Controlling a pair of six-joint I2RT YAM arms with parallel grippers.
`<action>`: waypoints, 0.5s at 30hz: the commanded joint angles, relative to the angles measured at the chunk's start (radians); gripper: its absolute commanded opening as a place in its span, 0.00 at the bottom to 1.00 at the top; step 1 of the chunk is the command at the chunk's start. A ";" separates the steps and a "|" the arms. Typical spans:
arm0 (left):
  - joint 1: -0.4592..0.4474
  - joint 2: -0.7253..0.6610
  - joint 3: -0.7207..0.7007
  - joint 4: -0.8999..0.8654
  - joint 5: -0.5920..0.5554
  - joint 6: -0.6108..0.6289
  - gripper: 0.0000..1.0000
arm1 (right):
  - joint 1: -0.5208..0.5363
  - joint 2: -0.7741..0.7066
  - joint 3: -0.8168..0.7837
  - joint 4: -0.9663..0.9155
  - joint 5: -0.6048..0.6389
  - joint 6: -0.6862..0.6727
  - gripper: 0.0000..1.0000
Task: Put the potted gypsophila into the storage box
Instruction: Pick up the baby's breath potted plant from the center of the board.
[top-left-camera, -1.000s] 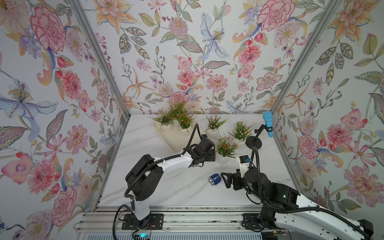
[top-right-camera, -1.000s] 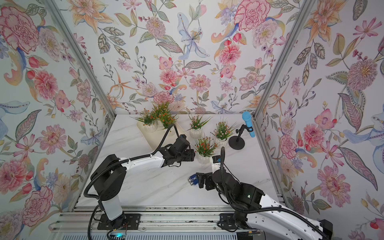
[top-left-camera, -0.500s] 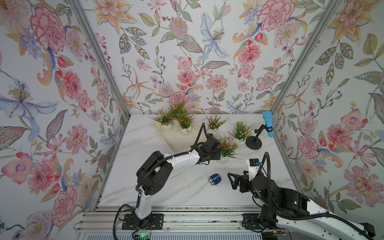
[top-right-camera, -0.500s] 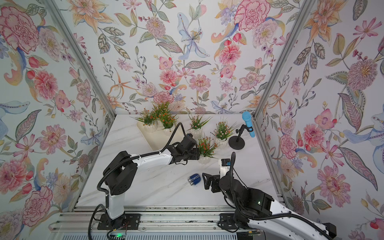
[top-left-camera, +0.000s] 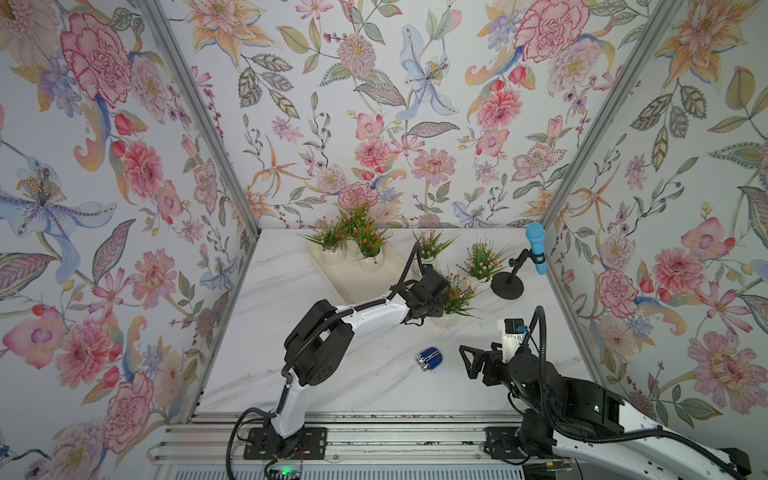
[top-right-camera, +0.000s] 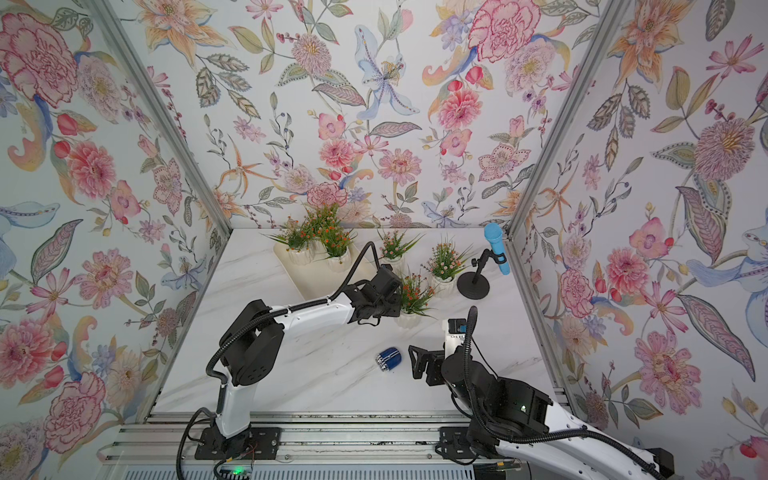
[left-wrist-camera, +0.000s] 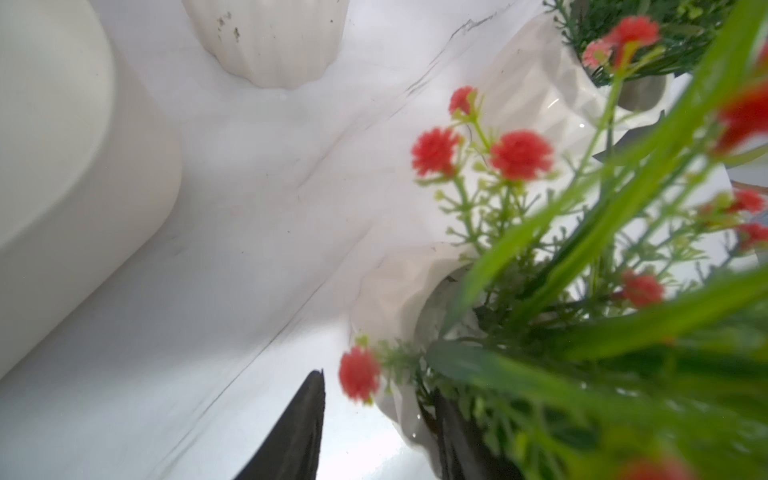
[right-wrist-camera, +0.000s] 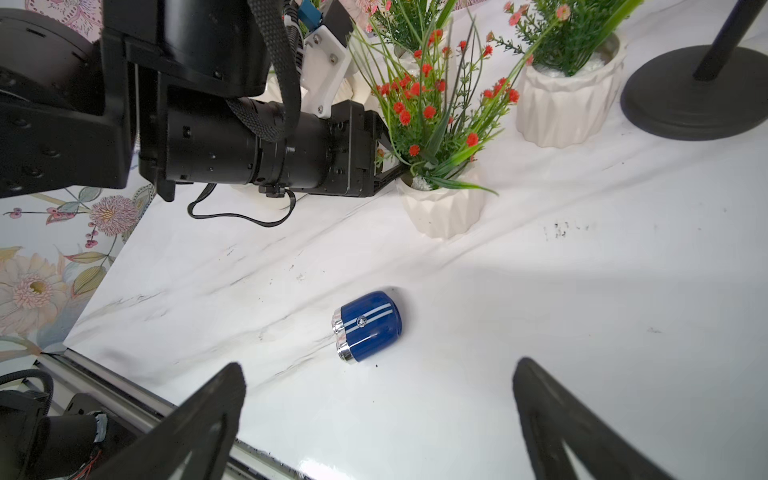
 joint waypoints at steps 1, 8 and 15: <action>-0.011 0.051 0.041 -0.139 -0.051 0.068 0.38 | 0.007 -0.005 -0.003 -0.026 0.023 0.032 1.00; -0.019 0.071 0.083 -0.200 -0.077 0.132 0.27 | 0.018 -0.005 -0.005 -0.026 0.027 0.045 1.00; -0.027 0.087 0.121 -0.248 -0.127 0.193 0.17 | 0.028 0.004 0.004 -0.026 0.039 0.048 1.00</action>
